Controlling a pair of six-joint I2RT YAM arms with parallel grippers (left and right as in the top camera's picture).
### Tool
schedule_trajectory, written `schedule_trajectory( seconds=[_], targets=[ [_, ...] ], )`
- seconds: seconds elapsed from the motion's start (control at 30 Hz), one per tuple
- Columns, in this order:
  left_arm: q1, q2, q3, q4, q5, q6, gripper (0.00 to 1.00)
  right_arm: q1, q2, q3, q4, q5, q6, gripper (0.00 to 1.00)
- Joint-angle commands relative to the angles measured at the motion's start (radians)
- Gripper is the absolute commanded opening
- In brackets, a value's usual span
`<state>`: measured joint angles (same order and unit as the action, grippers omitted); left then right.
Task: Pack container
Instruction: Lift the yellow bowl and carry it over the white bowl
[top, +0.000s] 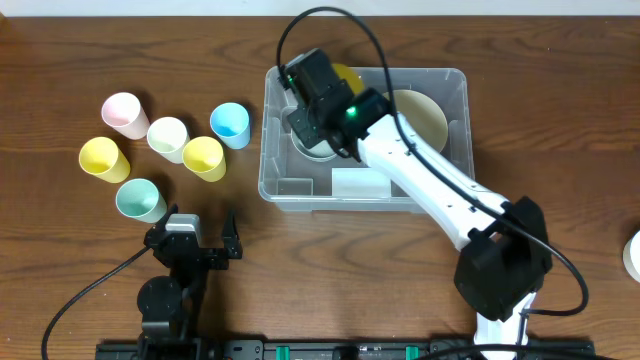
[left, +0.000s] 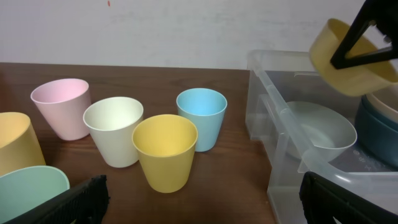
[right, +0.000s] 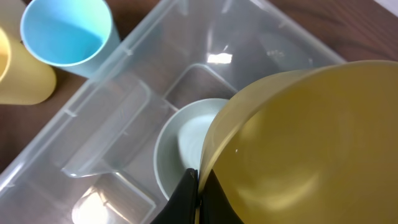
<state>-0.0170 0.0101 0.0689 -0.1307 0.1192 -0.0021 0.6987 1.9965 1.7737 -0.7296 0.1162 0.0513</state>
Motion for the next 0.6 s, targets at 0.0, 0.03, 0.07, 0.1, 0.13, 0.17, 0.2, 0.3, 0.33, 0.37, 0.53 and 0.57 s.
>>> schedule_trajectory(
  seconds=[0.0,0.03,0.07,0.1,0.13,0.17,0.2,0.3,0.33,0.37,0.53,0.57],
  targets=[
    [-0.003,-0.006,-0.029,-0.010,-0.011,0.009,0.98,0.024,0.003,0.008,0.003,0.007,-0.010,0.01],
    [-0.003,-0.006,-0.029,-0.010,-0.011,0.009,0.98,0.027,0.006,0.008,0.003,0.007,-0.003,0.01],
    [-0.003,-0.006,-0.029,-0.010,-0.011,0.009,0.98,0.028,0.006,0.008,0.001,0.007,-0.001,0.01],
    [-0.003,-0.006,-0.029,-0.010,-0.011,0.009,0.98,0.028,0.007,0.008,-0.002,0.007,0.000,0.01],
    [-0.003,-0.006,-0.029,-0.010,-0.011,0.009,0.98,0.028,0.007,0.008,-0.006,0.006,0.001,0.01],
    [-0.003,-0.006,-0.029,-0.010,-0.011,0.009,0.98,0.028,0.007,0.007,-0.010,0.006,0.003,0.01],
    [-0.003,-0.006,-0.029,-0.010,-0.011,0.009,0.98,0.028,0.007,0.006,-0.014,0.006,0.003,0.01],
    [-0.003,-0.006,-0.029,-0.010,-0.011,0.009,0.98,0.028,0.007,0.004,-0.026,-0.001,0.003,0.01],
    [-0.003,-0.006,-0.029,-0.010,-0.011,0.009,0.98,0.028,0.007,0.004,-0.027,-0.005,0.003,0.01],
    [-0.003,-0.006,-0.029,-0.010,-0.011,0.009,0.98,0.028,0.008,0.004,-0.027,-0.013,0.003,0.01],
    [-0.003,-0.006,-0.029,-0.010,-0.011,0.009,0.98,0.028,0.022,0.003,-0.033,-0.048,0.003,0.01],
    [-0.003,-0.006,-0.029,-0.010,-0.011,0.009,0.98,0.028,0.029,0.002,-0.034,-0.055,0.003,0.01]
  ],
)
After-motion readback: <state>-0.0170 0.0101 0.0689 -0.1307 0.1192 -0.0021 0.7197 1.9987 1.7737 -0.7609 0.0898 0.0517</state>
